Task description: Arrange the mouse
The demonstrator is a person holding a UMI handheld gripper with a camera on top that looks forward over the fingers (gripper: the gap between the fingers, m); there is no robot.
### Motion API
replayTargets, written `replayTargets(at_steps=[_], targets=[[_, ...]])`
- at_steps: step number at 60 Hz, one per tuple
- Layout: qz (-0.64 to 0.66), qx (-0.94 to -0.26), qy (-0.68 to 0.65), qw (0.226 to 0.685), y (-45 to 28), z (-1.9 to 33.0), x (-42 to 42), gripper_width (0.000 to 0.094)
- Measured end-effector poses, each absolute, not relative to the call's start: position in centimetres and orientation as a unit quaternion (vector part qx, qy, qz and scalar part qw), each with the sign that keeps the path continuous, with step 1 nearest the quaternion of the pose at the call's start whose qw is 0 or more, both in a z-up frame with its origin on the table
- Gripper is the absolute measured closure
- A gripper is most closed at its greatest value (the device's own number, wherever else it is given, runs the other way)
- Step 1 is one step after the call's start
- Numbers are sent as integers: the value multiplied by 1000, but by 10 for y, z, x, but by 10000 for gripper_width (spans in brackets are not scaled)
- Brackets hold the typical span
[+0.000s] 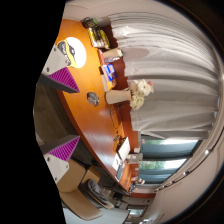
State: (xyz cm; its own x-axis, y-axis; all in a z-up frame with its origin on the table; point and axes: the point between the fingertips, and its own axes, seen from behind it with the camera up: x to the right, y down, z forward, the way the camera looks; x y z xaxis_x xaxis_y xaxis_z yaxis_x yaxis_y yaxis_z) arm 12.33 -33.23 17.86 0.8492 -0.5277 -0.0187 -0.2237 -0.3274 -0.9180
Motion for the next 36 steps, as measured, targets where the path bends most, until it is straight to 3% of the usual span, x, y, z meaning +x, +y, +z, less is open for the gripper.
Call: replayTargets(at_steps=[9,17,36], targets=[[-148,-816,234,507,-322,145,133,86],[-132,-835,228,483,-287,94,139,82],[-96,-869,188,447,-152,21,149,72]])
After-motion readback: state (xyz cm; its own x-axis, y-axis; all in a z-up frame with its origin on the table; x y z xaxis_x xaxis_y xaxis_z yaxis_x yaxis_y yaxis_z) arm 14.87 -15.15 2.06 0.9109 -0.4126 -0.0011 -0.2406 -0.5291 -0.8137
